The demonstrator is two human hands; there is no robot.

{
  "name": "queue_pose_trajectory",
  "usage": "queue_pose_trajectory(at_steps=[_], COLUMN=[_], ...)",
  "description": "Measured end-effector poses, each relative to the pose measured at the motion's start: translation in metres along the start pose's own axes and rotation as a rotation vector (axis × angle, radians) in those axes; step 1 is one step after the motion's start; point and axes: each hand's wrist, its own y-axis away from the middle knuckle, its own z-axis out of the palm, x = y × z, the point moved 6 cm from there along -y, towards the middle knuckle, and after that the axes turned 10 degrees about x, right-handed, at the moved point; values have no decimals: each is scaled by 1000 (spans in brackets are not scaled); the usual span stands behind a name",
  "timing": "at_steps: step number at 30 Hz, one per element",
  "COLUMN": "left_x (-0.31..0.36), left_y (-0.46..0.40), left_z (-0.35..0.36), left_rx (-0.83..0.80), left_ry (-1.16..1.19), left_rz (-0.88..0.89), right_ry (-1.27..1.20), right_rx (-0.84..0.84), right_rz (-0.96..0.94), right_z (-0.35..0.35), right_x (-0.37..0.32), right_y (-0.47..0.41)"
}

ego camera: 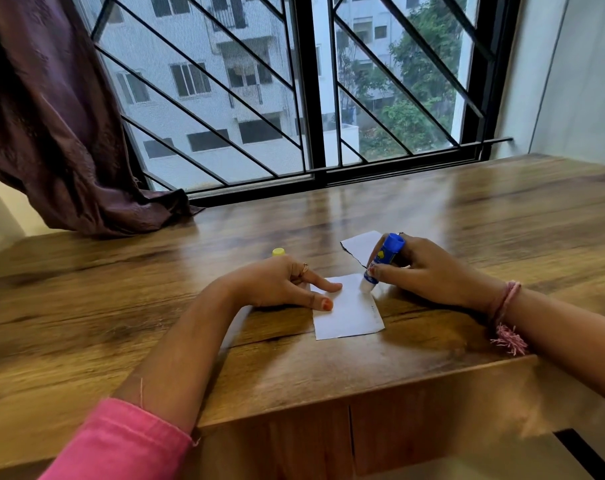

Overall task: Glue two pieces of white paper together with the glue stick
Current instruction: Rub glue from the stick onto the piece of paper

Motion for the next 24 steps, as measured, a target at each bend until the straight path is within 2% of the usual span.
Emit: queue_pose_trajectory(at_steps=[3, 8, 12, 16, 20, 24], left_x=[0, 1, 0, 1, 1, 1], left_y=[0, 0, 0, 1, 1, 1], left_z=[0, 0, -1, 0, -1, 0], left_rx=[1, 0, 7, 11, 10, 11], left_ry=[-2, 0, -11, -4, -8, -30], left_rz=[-5, 4, 1, 11, 10, 9], right_ry=[-28, -7, -58, -73, -126, -148], right_rx=[-54, 6, -92, -50, -143, -122], right_rz=[-14, -25, -15, -32, -21, -21], right_z=[2, 0, 4, 1, 6, 4], right_x=[-3, -1, -3, -2, -7, -6], right_y=[2, 0, 3, 2, 7, 6])
